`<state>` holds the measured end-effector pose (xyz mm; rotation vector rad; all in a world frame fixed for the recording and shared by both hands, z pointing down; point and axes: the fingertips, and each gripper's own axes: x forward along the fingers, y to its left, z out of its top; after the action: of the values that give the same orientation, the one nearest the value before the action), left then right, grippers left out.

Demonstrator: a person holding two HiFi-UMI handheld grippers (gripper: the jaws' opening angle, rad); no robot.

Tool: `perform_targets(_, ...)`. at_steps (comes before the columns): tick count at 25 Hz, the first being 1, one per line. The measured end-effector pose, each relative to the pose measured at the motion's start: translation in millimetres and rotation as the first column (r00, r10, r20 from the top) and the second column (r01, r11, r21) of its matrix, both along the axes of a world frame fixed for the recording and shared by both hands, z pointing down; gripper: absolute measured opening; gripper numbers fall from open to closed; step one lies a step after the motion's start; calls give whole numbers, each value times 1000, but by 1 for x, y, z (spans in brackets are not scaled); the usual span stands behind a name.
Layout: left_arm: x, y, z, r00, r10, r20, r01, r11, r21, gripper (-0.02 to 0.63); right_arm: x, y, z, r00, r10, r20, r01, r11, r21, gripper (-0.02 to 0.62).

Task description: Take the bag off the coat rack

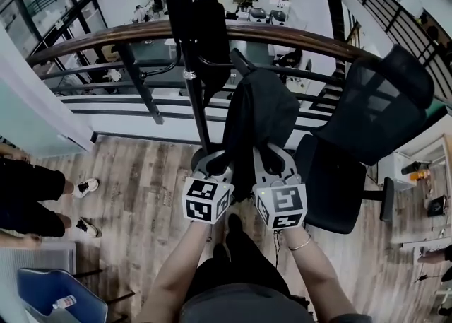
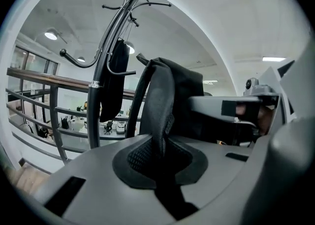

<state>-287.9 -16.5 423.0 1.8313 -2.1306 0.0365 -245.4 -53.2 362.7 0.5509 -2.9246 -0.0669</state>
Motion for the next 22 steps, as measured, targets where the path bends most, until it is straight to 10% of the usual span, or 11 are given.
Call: perform_targets(22,86,30,-64,980,190,51,-193,979,69,51,96,41,-60,986,139,90,-140,990,2,28)
